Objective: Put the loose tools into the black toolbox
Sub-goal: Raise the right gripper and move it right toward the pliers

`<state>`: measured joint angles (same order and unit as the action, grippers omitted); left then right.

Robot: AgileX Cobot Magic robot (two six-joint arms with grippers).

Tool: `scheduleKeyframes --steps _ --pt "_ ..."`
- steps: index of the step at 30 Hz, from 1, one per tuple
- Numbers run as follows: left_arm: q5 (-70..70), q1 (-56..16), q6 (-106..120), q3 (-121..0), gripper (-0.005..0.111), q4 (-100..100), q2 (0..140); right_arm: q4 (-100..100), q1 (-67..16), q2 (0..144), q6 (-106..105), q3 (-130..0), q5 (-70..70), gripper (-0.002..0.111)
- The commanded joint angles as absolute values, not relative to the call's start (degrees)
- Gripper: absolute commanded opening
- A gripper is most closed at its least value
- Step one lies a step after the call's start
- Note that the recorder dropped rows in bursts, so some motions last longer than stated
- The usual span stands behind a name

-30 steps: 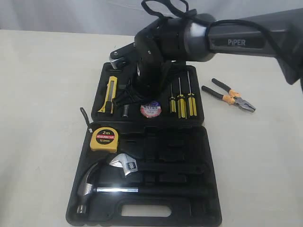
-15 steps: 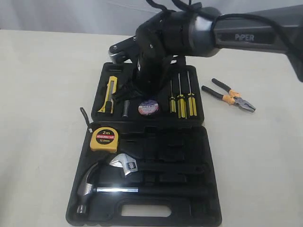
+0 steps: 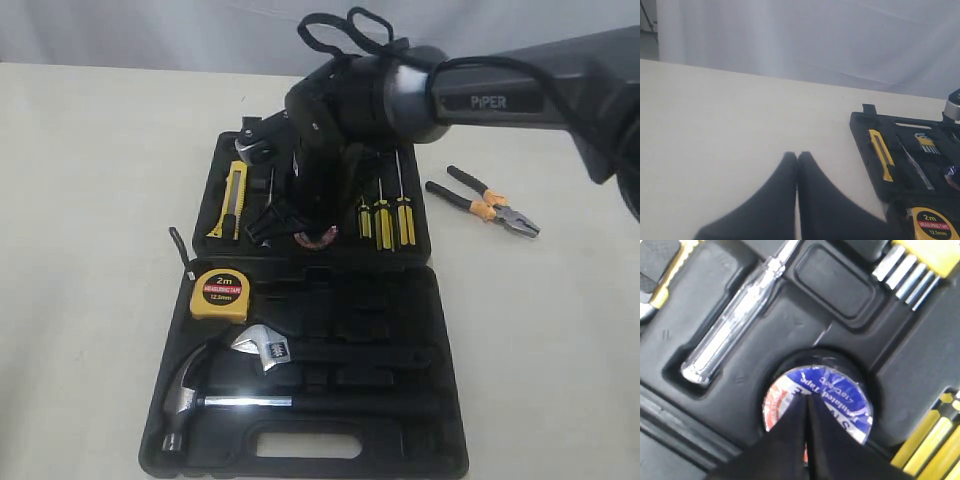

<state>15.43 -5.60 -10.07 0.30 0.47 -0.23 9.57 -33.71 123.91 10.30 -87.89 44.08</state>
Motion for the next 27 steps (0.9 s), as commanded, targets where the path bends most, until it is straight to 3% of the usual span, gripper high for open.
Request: scheduleKeyframes --steps 1,15,22,27 --pt "15.6 -5.9 -10.0 0.0 0.0 0.0 0.0 9.4 -33.4 121.3 9.2 -88.5 45.8 -0.001" --pt "15.6 -5.9 -10.0 0.0 0.0 0.0 0.0 13.0 -32.1 103.1 8.6 -88.6 60.1 -0.001" --pt "15.6 -5.9 -10.0 0.0 0.0 0.0 0.0 9.2 -24.5 96.2 7.8 -80.1 60.1 -0.001" --pt "15.6 -5.9 -10.0 0.0 0.0 0.0 0.0 9.1 -11.3 92.8 6.2 -68.7 53.8 -0.001"
